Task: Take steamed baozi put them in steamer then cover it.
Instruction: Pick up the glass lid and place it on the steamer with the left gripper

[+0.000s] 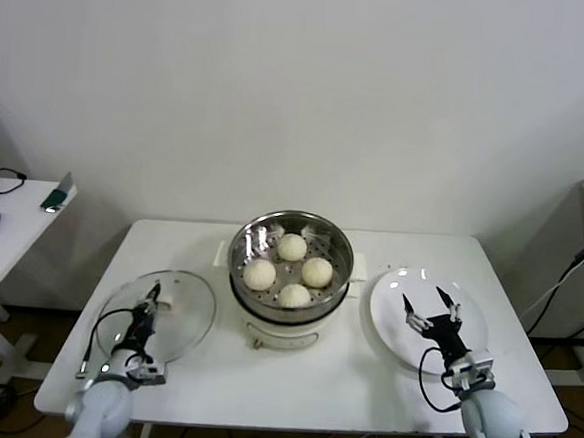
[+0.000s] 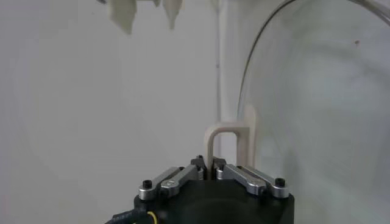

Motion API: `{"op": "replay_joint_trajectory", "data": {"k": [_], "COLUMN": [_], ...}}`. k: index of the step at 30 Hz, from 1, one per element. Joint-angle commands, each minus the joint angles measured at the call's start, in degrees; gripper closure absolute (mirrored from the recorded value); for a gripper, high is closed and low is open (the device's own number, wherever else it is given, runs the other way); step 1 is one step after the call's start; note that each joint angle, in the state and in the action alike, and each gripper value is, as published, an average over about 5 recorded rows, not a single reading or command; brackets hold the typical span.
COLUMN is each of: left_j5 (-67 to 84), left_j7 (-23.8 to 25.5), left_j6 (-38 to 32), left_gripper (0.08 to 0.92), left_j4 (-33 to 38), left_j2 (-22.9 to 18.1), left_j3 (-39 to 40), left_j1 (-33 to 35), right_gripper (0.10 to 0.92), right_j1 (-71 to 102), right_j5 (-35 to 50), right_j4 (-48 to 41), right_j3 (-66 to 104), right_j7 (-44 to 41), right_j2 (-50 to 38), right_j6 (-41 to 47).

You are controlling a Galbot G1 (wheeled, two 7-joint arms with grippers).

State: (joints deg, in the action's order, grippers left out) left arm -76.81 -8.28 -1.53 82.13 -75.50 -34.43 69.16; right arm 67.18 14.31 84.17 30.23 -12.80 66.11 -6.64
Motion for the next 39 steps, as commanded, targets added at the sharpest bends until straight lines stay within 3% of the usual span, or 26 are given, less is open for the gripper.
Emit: {"op": "replay_joint_trajectory", "data": {"k": [1,12,21,25,32,35,39], "left_j5": [4.8,12.1,16.8,16.2,11.8,10.0,5.6], "left_j7": [1.2,3.4,6.5,7.2,11.9,15.2,21.6], "left_j6": [0.7,2.2,8.7,14.7,31.8,37.7,42.8], "left_gripper": [0.850,0.850,0.850,0.850,0.850,0.850,0.850], "left_j4": [12.0,28.0,38.8,40.5,42.1,41.4,39.3], "left_j2": [3.9,9.0,12.3,16.0,24.3,24.4,20.7], "left_j3": [-0.9,-6.8,-7.1,-1.3,18.2,27.3,36.0], "left_j1": [5.7,16.6,18.6,15.2,2.8,-4.3,-13.0], "right_gripper": [0.203,0.203,0.203,0.203,0.203,0.203,0.203], "right_j1": [-0.5,-2.9,-5.2,-6.4,-7.8,-8.3,-8.4], "right_j5": [-0.3,-0.8,-1.7,-2.2,-3.4,-3.7,-3.9], "right_j4": [-0.6,-3.0,-4.8,-5.6,-6.5,-7.1,-7.3], "right_j3": [0.0,-1.0,-2.7,-3.7,-4.6,-4.6,-4.4], "right_j7": [0.0,0.0,0.3,0.3,0.3,0.4,0.5], "right_j2": [-0.2,-0.7,-1.1,-1.4,-1.0,-0.6,-0.2], "right_j6": [0.0,-0.1,-0.1,0.0,0.3,0.2,0.2]}}
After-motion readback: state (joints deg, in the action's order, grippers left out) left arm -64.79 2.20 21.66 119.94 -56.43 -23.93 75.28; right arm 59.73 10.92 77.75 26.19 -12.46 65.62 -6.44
